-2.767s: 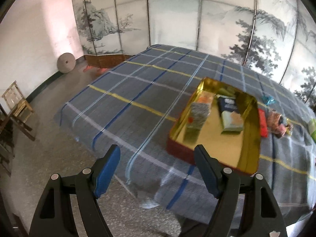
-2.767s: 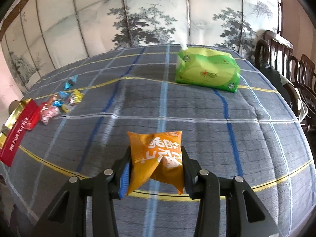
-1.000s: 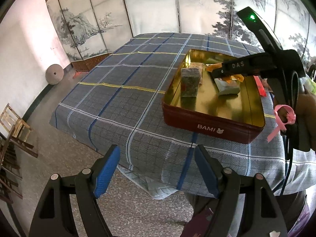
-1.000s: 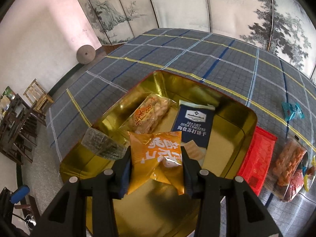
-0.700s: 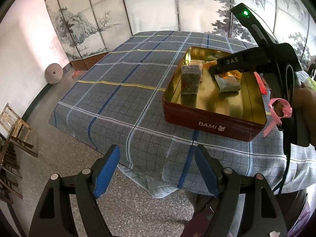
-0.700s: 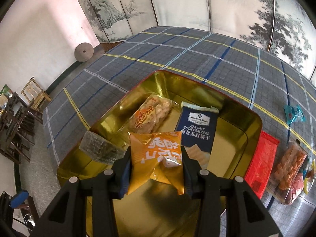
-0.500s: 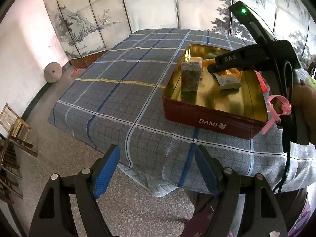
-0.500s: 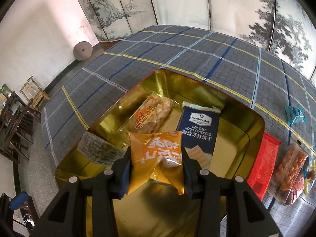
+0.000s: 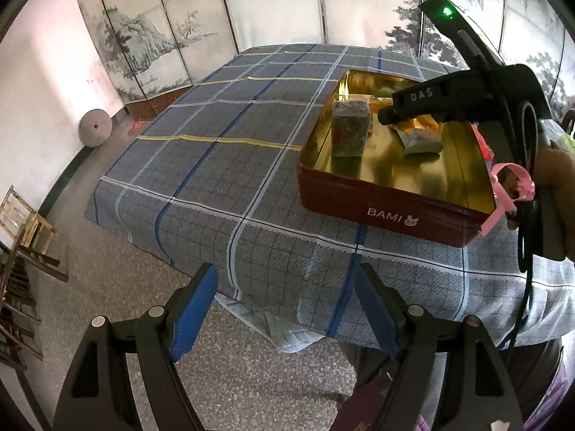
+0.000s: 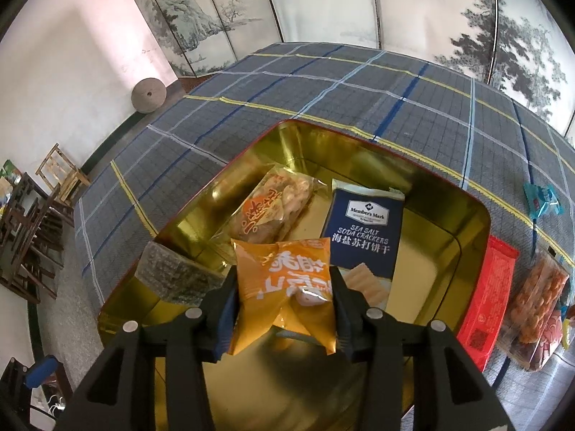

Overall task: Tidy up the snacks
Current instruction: 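Lower the orange chip bag into the gold tin and open the right gripper, then move the right gripper to the red wafer pack and grasp it, then lift the red wafer pack with the right gripper while the left reaches toward the clear snack bag, then grasp the clear bag of orange snacks with the left gripper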

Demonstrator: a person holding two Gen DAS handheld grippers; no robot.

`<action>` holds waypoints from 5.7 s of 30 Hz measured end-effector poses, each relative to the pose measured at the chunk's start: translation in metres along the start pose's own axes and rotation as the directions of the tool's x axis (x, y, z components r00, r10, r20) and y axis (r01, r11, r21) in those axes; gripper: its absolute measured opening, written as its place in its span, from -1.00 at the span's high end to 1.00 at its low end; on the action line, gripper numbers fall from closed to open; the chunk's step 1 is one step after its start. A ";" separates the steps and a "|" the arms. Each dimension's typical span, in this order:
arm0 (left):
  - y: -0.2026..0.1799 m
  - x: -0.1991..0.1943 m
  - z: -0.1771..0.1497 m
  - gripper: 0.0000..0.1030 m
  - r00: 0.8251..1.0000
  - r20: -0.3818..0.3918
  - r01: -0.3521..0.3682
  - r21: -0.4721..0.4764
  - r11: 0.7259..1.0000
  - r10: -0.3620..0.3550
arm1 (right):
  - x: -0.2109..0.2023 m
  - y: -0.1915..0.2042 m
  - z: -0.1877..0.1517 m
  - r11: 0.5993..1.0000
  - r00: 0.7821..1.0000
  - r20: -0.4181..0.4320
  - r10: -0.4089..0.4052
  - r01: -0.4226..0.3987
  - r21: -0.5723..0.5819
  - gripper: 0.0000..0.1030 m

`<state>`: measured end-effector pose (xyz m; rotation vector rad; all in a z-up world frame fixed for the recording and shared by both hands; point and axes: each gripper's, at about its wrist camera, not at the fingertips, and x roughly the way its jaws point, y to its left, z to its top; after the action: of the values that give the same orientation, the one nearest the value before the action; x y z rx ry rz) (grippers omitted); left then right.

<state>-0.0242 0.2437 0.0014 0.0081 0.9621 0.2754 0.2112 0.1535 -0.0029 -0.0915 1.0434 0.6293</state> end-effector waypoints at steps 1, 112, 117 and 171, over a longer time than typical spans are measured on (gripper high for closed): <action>0.000 0.000 0.000 -0.46 1.000 -0.002 -0.001 0.000 1.000 0.001 | -0.001 0.000 0.000 1.000 1.000 0.003 0.002 -0.002 0.002 0.07; -0.090 -0.035 0.004 -0.58 0.996 0.027 0.078 0.226 0.971 -0.087 | -0.162 -0.159 -0.190 0.956 0.958 0.033 -0.285 0.282 0.082 0.09; -0.122 -0.040 0.017 -0.58 0.984 0.012 0.167 0.277 0.946 -0.178 | -0.188 -0.229 -0.214 0.910 0.928 -0.006 -0.374 0.368 0.193 0.09; -0.310 0.133 0.193 0.32 0.868 -0.290 0.487 0.339 0.805 -0.402 | -0.200 -0.329 -0.231 0.905 0.929 0.138 -0.343 0.287 0.316 0.04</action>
<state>0.2747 -0.0020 -0.0352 0.1317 1.1823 -0.3759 0.1356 -0.2890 -0.0285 0.0563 0.8984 0.1792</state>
